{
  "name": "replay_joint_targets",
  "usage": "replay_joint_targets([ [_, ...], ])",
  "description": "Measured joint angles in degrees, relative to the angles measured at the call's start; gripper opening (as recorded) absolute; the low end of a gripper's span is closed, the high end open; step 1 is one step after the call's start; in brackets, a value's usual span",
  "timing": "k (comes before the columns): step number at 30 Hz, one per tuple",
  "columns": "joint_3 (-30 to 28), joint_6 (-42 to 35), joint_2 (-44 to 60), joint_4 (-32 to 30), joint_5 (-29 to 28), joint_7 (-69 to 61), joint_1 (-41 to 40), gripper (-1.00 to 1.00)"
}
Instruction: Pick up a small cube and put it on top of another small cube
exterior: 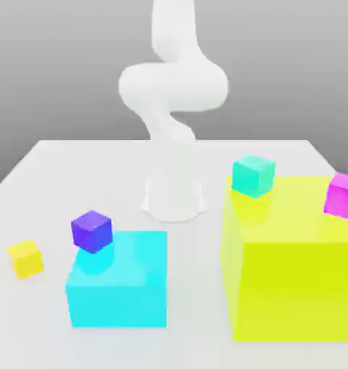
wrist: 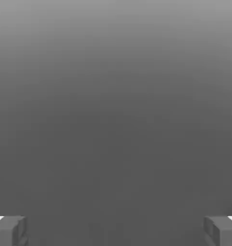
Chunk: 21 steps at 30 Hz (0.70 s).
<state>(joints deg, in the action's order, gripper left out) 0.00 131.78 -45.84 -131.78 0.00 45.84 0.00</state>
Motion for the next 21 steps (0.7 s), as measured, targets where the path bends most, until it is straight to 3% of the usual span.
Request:
replay_joint_targets([
  [2, -2.3, 1.84, 3.57, -2.2, 3.14, 4.22, -1.56, 0.0],
  [12, -3.42, 3.7, 5.75, -5.64, 5.06, 9.4, -4.16, 0.0],
  [21, -4.54, 12.88, 16.84, -19.33, 9.18, 35.26, -18.78, 0.0],
])
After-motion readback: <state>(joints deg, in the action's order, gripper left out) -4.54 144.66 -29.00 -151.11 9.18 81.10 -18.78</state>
